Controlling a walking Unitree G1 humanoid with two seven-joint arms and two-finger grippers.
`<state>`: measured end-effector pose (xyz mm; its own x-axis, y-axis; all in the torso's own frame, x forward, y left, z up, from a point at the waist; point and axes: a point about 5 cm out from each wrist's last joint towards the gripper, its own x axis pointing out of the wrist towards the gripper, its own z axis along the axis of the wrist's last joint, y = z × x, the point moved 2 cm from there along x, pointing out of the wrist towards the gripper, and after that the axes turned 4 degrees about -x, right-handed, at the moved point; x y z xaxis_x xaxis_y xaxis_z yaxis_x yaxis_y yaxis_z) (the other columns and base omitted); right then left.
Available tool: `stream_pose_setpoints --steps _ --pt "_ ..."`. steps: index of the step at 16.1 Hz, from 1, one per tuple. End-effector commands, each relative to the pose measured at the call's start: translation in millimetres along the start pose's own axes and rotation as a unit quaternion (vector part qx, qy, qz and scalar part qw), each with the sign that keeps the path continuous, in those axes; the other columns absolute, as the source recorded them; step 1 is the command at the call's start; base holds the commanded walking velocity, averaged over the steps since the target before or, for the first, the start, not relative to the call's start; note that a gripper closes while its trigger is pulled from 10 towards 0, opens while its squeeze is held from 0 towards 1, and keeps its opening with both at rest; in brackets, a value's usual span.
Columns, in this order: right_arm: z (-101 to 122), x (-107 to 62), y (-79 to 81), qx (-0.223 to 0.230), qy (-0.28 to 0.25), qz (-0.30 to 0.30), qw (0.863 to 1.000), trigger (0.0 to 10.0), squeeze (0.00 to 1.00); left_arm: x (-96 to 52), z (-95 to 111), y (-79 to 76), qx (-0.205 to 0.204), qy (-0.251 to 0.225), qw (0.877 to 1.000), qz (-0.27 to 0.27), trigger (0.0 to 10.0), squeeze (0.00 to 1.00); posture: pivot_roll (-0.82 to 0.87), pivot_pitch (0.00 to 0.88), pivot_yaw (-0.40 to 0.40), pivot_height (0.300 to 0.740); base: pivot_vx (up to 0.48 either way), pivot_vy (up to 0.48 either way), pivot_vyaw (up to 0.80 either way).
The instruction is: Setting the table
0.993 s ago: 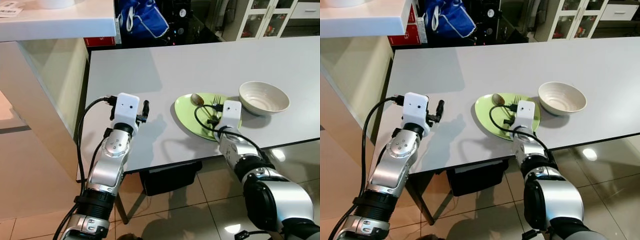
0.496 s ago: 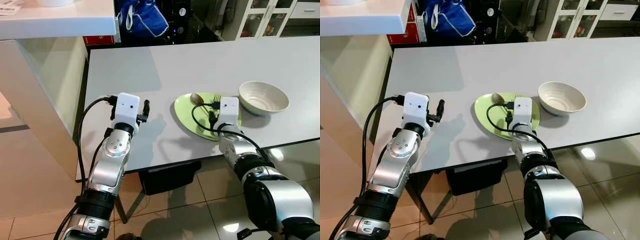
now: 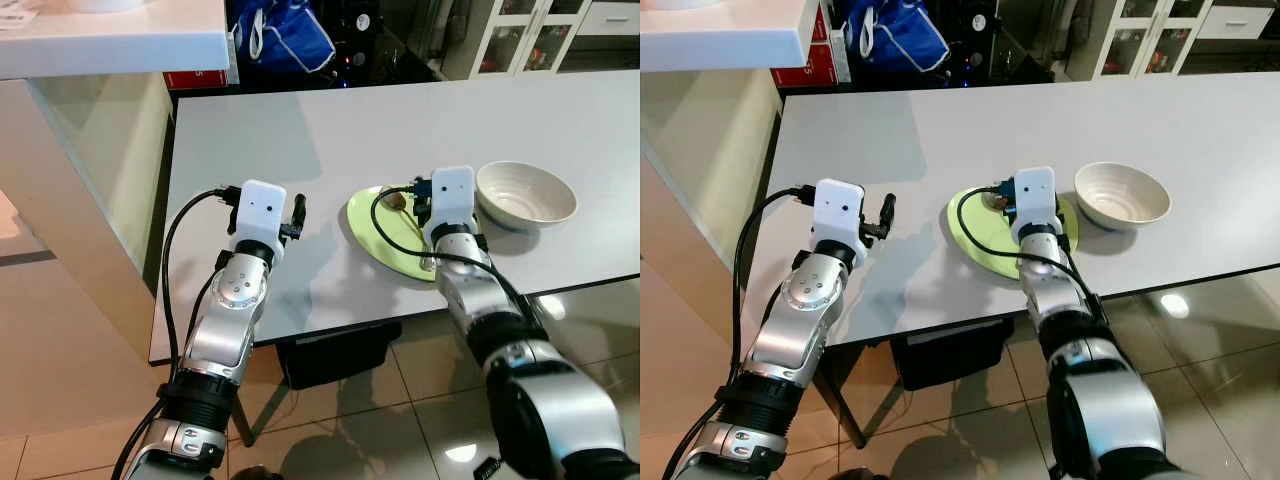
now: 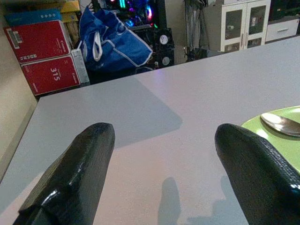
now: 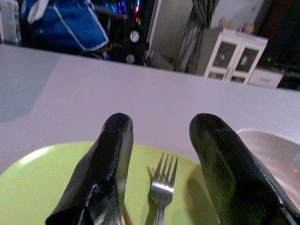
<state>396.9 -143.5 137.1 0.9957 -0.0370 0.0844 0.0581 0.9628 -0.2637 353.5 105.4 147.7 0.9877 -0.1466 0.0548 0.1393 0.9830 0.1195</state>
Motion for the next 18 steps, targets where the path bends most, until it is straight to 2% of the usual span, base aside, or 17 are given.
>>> stream_pose_setpoints --steps 1,2,4,6,7,9,10,12,14,16,18 --pt "12.0 -2.0 0.0 0.007 -0.040 0.006 0.999 10.0 0.00 1.7 1.8 1.5 -0.005 -0.005 1.000 0.006 10.0 0.00 0.00 0.000 -0.030 0.740 0.000 0.000 0.00" --pt "15.1 -3.8 1.3 0.018 -0.051 0.013 0.998 10.0 0.00 1.7 1.6 1.5 -0.005 -0.005 1.000 0.006 10.0 0.00 0.00 0.000 -0.030 0.740 0.000 0.000 0.00" --pt "20.8 -10.3 10.3 0.065 -0.064 0.073 0.993 10.0 0.00 1.6 1.5 1.8 -0.022 -0.007 1.000 0.007 10.0 0.00 0.00 0.000 -0.030 0.740 0.000 0.000 0.00" --pt "34.8 -26.9 13.4 0.067 -0.115 0.112 0.985 10.0 0.00 1.2 1.8 2.4 -0.052 -0.012 0.999 0.006 10.0 0.00 0.00 0.000 -0.027 0.740 0.000 0.000 0.00" --pt "35.3 -33.7 11.9 0.064 -0.122 0.116 0.984 10.0 0.00 0.9 3.5 2.3 -0.066 -0.019 0.998 0.005 10.0 0.00 0.00 0.000 -0.027 0.740 0.000 0.000 0.00" --pt "25.3 -42.8 5.5 0.058 -0.110 0.120 0.985 10.0 0.00 -2.1 6.0 2.5 -0.085 -0.030 0.996 -0.012 10.0 0.00 0.00 0.000 -0.025 0.740 0.000 0.000 0.00" --pt "12.8 -51.4 -6.2 0.048 -0.093 0.118 0.988 10.0 0.00 -8.1 3.9 10.9 -0.105 -0.032 0.994 -0.021 10.0 0.00 0.00 0.000 -0.023 0.740 0.000 0.000 0.00" --pt "-1.9 -63.8 -24.8 0.028 -0.079 0.107 0.991 10.0 0.00 -18.3 -0.7 28.7 -0.118 -0.033 0.992 -0.018 10.0 0.00 0.01 0.000 -0.025 0.740 0.000 0.000 0.00" --pt "-14.3 -77.8 -38.1 0.012 -0.070 0.093 0.993 10.0 0.00 -30.1 -2.2 44.6 -0.138 -0.037 0.990 -0.005 10.0 0.00 0.01 0.000 -0.025 0.740 0.000 0.000 0.00" --pt "-30.1 -97.7 -38.1 0.006 -0.051 0.096 0.994 10.0 0.00 -47.5 -9.2 50.7 -0.153 -0.031 0.988 0.008 10.0 0.00 0.03 0.000 -0.035 0.740 0.000 0.000 0.00" --pt "-35.7 -104.9 -32.1 0.012 -0.043 0.092 0.995 10.0 0.00 -60.0 -19.0 45.5 -0.152 -0.019 0.988 0.007 10.0 0.00 0.03 0.000 -0.036 0.740 0.000 0.000 0.00"
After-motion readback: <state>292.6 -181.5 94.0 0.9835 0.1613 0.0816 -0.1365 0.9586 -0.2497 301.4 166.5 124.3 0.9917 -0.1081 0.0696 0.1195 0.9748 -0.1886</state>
